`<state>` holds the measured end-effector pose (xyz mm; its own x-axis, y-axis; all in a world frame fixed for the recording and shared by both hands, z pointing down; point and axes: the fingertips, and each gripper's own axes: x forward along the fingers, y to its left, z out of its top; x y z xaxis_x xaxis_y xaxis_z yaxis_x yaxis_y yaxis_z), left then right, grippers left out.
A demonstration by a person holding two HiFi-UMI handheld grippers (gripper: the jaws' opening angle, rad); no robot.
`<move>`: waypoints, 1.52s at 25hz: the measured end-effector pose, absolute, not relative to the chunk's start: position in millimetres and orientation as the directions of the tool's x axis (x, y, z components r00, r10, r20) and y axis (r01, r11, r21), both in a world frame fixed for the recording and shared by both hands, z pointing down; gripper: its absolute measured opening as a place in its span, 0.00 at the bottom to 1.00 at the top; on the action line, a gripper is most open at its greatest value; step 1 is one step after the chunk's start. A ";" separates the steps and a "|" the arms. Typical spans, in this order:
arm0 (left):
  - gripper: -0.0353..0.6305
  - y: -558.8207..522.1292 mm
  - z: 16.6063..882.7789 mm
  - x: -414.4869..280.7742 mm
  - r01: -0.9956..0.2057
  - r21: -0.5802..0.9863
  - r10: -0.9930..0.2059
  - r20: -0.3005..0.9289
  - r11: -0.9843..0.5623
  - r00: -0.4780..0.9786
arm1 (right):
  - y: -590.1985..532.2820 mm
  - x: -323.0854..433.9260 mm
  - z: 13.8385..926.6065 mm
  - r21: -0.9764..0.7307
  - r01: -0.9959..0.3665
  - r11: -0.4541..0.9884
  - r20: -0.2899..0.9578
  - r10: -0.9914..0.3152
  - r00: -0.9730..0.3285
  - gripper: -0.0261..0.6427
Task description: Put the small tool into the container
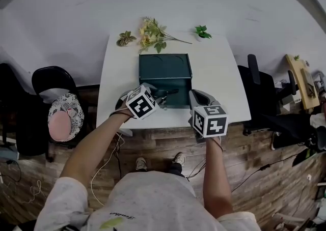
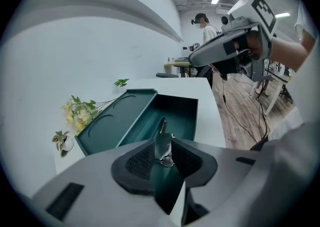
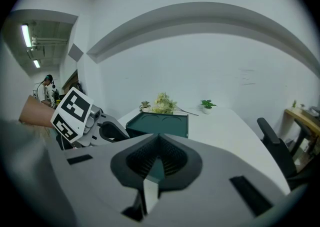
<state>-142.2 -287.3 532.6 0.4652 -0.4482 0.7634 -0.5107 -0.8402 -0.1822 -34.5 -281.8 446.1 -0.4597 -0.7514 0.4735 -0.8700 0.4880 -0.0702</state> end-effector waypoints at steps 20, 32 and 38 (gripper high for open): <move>0.18 -318.1 460.1 -189.1 -0.878 0.010 -0.738 0.537 -0.479 0.409 | -329.1 -41.3 421.5 -0.067 -0.779 0.624 0.432 -0.685 -0.586 0.05; 0.05 -322.2 400.1 -210.6 -0.952 0.005 -0.876 0.390 -0.305 0.283 | -345.2 -37.9 393.7 -0.044 -0.736 0.676 0.378 -0.671 -0.638 0.05; 0.05 -316.7 381.7 -231.1 -0.967 0.037 -0.904 0.346 -0.254 0.251 | -341.6 -39.0 381.1 -0.039 -0.749 0.662 0.348 -0.694 -0.631 0.05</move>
